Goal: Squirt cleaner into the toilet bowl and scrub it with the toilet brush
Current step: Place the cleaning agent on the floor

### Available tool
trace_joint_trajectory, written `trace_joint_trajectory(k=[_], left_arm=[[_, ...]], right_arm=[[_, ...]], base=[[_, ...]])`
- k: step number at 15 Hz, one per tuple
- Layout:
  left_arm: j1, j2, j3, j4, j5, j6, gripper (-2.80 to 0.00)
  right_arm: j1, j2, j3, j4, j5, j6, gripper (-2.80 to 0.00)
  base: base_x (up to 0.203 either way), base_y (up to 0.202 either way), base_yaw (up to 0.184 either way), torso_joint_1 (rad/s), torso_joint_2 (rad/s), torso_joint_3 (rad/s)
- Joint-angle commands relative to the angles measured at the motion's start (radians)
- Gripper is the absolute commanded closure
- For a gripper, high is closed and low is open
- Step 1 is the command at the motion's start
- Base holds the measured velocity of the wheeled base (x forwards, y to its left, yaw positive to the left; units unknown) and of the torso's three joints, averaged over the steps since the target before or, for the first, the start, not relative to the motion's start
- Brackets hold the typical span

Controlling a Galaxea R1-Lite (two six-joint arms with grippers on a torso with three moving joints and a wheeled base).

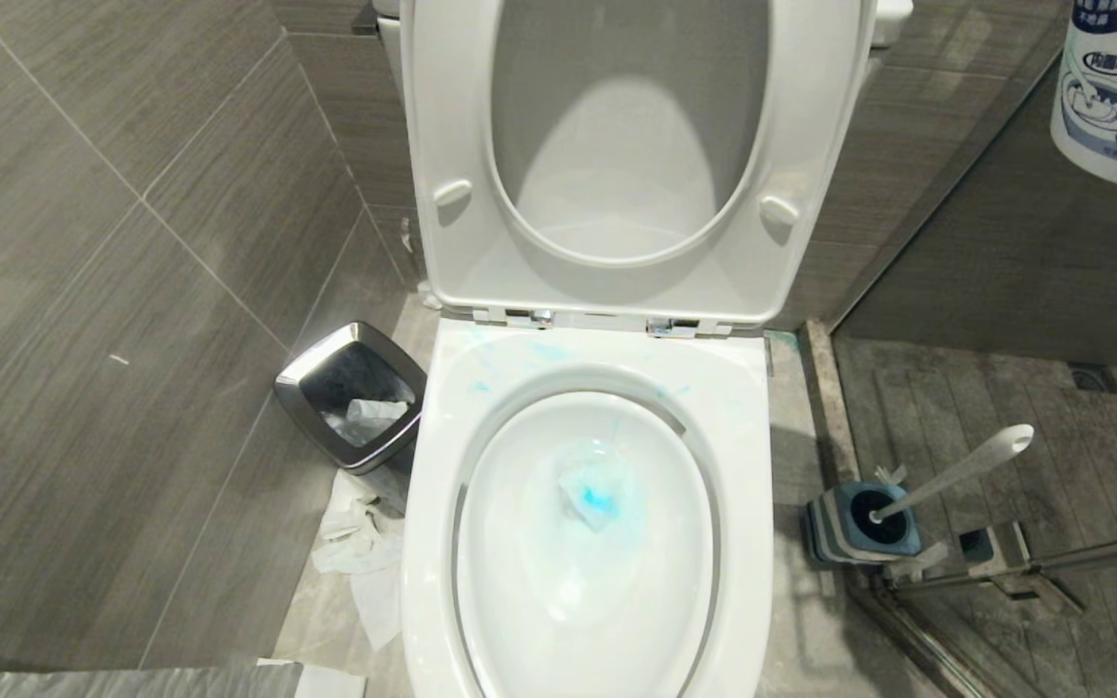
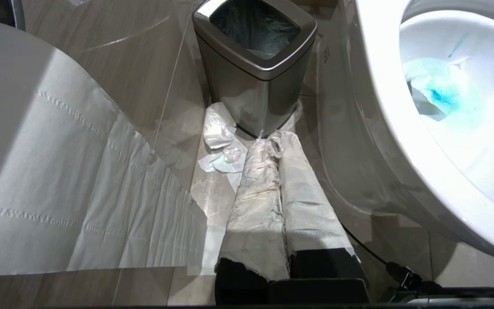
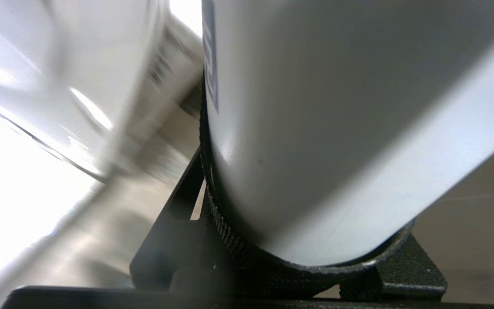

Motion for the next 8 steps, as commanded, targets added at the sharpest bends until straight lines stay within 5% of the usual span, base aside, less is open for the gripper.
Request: trace_joint_trajectory(k=[1,3,8], left_arm=[[0.0,0.0,0.008,-0.001,0.0,-0.001,0.0],[0.0,0.0,0.008,-0.001,0.0,-0.001,0.0],[0.0,0.0,0.008,-0.001,0.0,-0.001,0.0]], right_arm=[[-0.039,-0.04,-0.004,0.006,0.06,0.213,0.0],[-0.07,-0.082,0.058,0.001,0.109,0.411,0.0],[-0.262,-0.138,0.436,-0.305,0.122,0.492,0.0]], base=[[0.0,0.0,0.0,0.0,0.0,0.0],[0.0,0.0,0.0,0.0,0.0,0.0],[0.0,0.0,0.0,0.0,0.0,0.0]])
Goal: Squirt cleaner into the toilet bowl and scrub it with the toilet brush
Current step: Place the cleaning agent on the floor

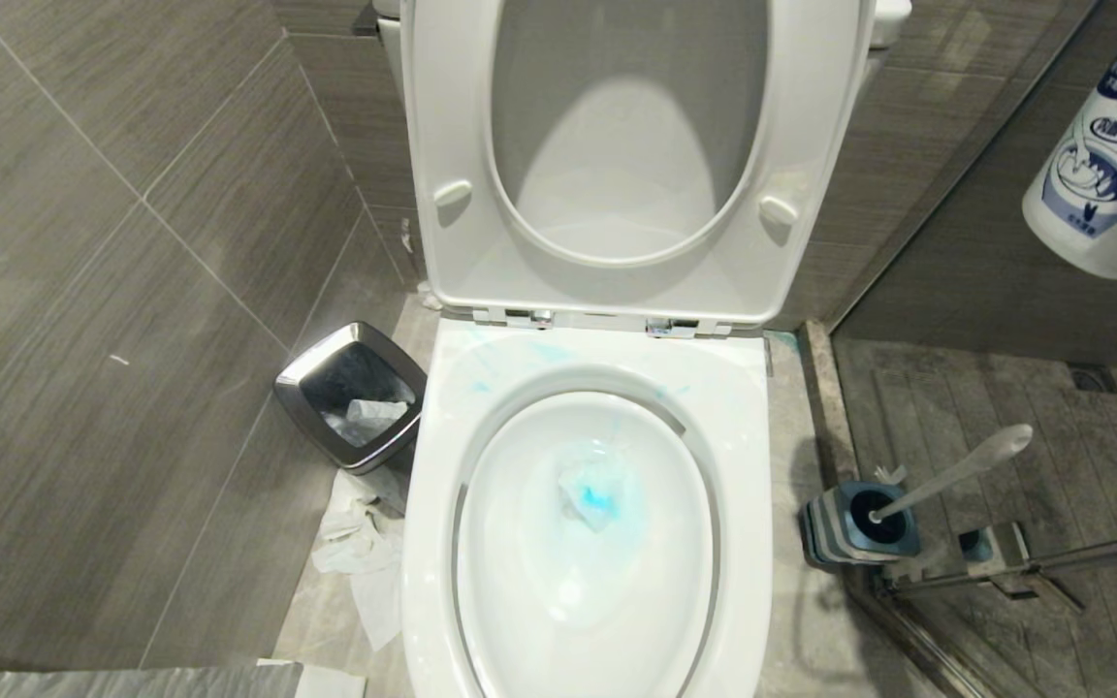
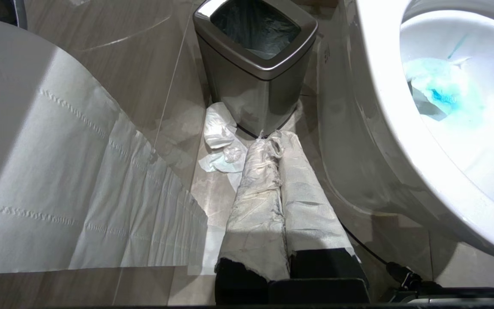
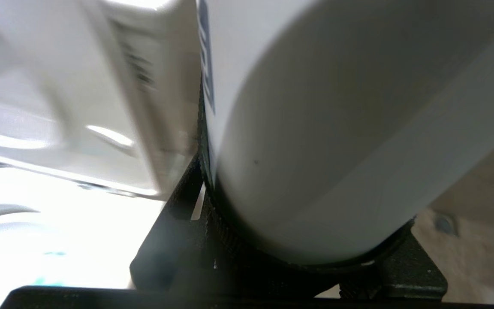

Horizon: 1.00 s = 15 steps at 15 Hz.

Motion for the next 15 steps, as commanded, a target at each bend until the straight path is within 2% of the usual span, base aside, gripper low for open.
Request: trace_joint_trajectory(k=[1,3,6,10,15], left_arm=[[0.0,0.0,0.008,-0.001,0.0,-0.001,0.0],[0.0,0.0,0.008,-0.001,0.0,-0.001,0.0],[0.0,0.0,0.008,-0.001,0.0,-0.001,0.0],[0.0,0.0,0.008,-0.001,0.0,-0.001,0.0],[0.0,0.0,0.008,-0.001,0.0,-0.001,0.0]], right_arm=[[-0.064,-0.028,0.129,-0.117,0.002,0.002,0.0],[-0.11,-0.031,0.244,-0.192,0.037,0.01,0.0],[-0.13,0.032,0.321,-0.27,0.073,0.024,0.0],[-0.172,0.176,0.409,-0.535,0.159,0.052,0.0],[-0.19,0.197,0.466,-0.551,0.173,0.057,0.0]], base=[[0.0,0.0,0.0,0.0,0.0,0.0],[0.0,0.0,0.0,0.0,0.0,0.0],[0.0,0.0,0.0,0.0,0.0,0.0],[0.0,0.0,0.0,0.0,0.0,0.0],[0.0,0.0,0.0,0.0,0.0,0.0]])
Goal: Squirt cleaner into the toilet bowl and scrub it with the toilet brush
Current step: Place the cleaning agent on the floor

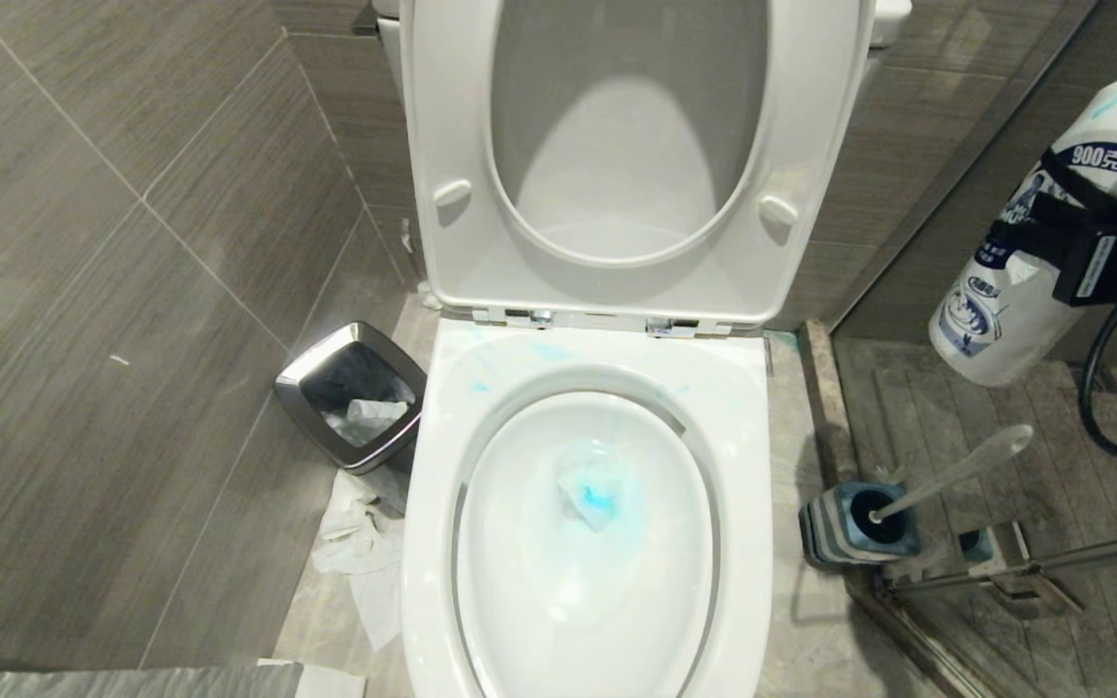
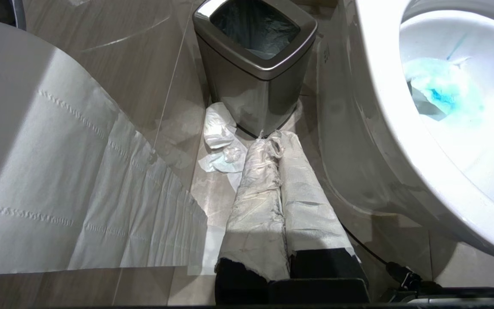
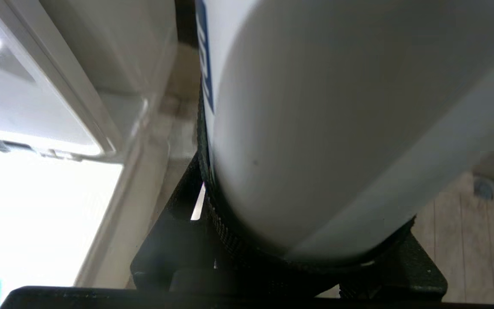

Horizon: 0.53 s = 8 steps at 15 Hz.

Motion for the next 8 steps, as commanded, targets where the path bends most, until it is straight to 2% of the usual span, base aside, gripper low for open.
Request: trace_joint_trajectory(k=[1,3,4,8], left_arm=[[0.0,0.0,0.008,0.0,0.0,0.0,0.0],[0.0,0.0,0.008,0.0,0.0,0.0,0.0],[0.0,0.0,0.008,0.0,0.0,0.0,0.0],[0.0,0.0,0.008,0.0,0.0,0.0,0.0]], right_arm=[[-0.006,0.013,0.02,-0.004,0.003,0.001,0.0],[-0.006,0.036,0.023,-0.029,0.013,0.0,0.0],[-0.006,0.061,0.033,-0.083,0.017,0.001,0.0],[-0.022,0.243,0.128,-0.416,0.054,0.002,0.0]], base=[[0.0,0.0,0.0,0.0,0.0,0.0],[0.0,0.0,0.0,0.0,0.0,0.0],[0.0,0.0,0.0,0.0,0.0,0.0],[0.0,0.0,0.0,0.0,0.0,-0.11]])
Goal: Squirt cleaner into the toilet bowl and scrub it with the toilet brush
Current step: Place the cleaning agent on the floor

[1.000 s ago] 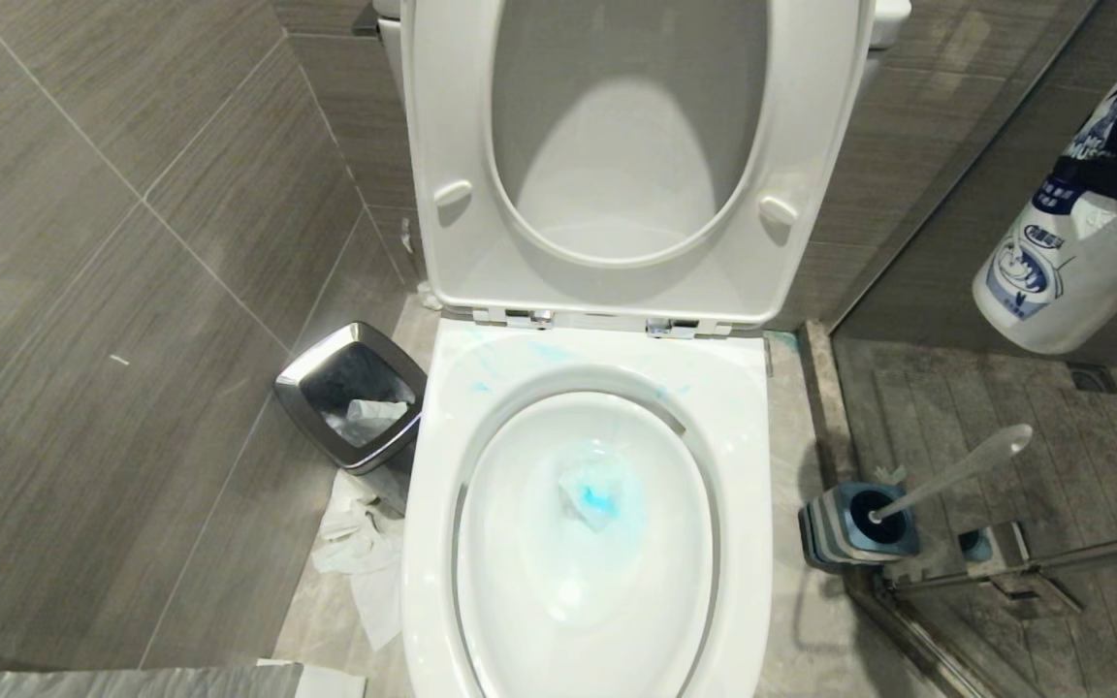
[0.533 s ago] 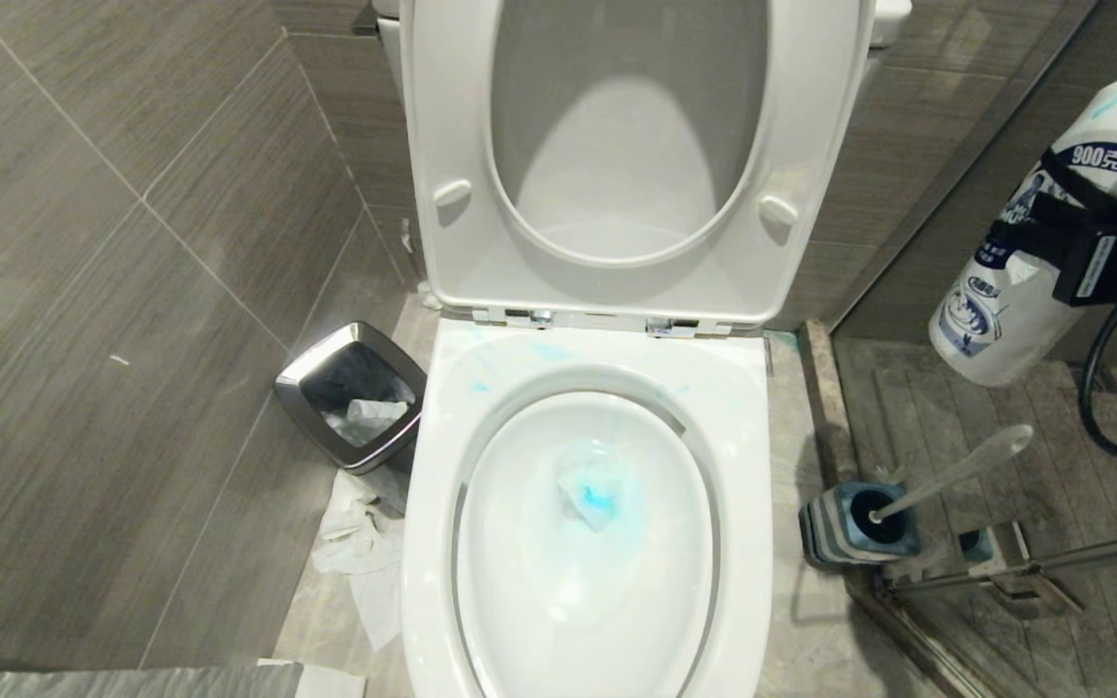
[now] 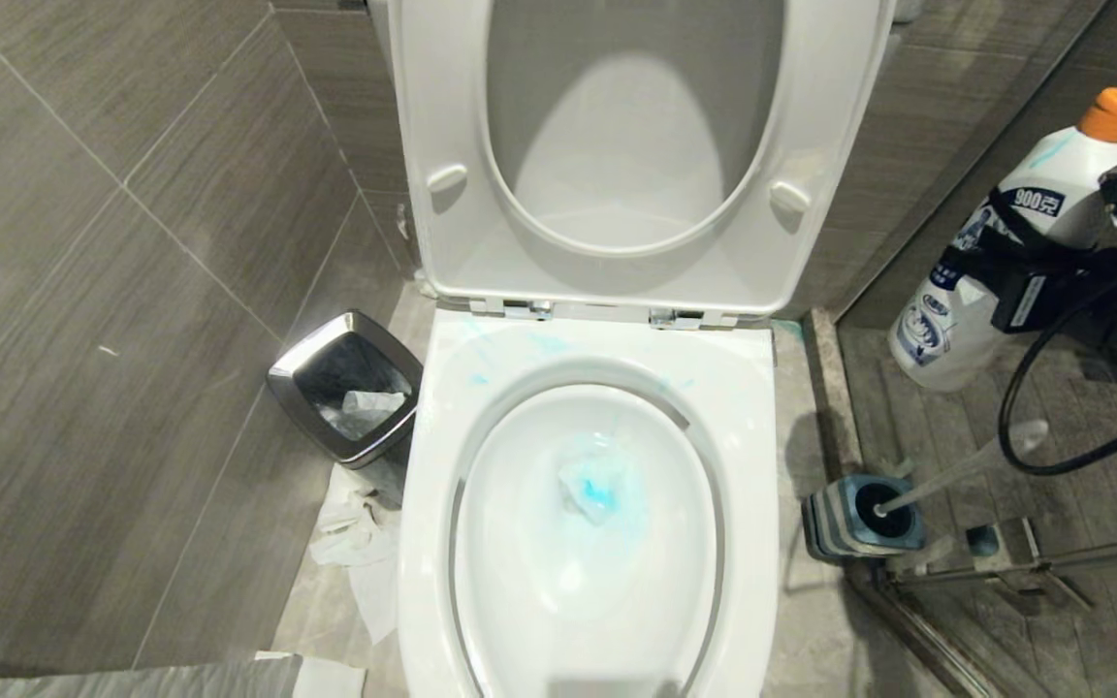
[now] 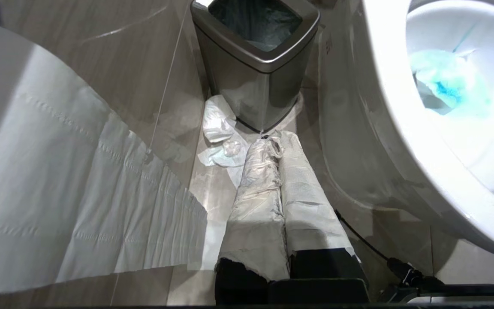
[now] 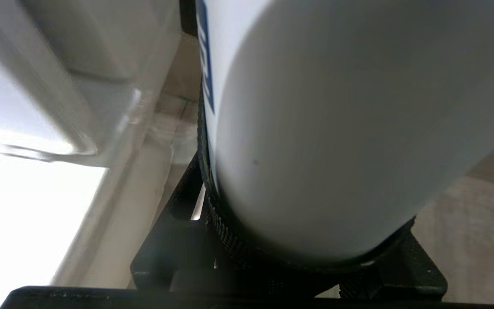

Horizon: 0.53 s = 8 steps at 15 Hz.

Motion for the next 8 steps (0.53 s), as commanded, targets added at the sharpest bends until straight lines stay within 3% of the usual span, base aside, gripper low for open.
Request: trace_joint_trajectory(k=[1,4,8], left_arm=[[0.0,0.0,0.008,0.0,0.0,0.002,0.0],[0.0,0.0,0.006,0.0,0.0,0.002,0.0],[0.0,0.0,0.008,-0.002,0.0,0.0,0.0]], right_arm=[[-0.013,0.122,0.021,-0.127,0.018,-0.001,0.0],[-0.032,0.244,-0.013,-0.261,0.066,-0.004,0.0],[-0.025,0.346,-0.077,-0.29,0.131,-0.028,0.0]], base=[[0.0,0.0,0.0,0.0,0.0,-0.176],[0.0,0.0,0.0,0.008,0.0,-0.188],[0.0,0.0,0.0,0.002,0.0,-0.195]])
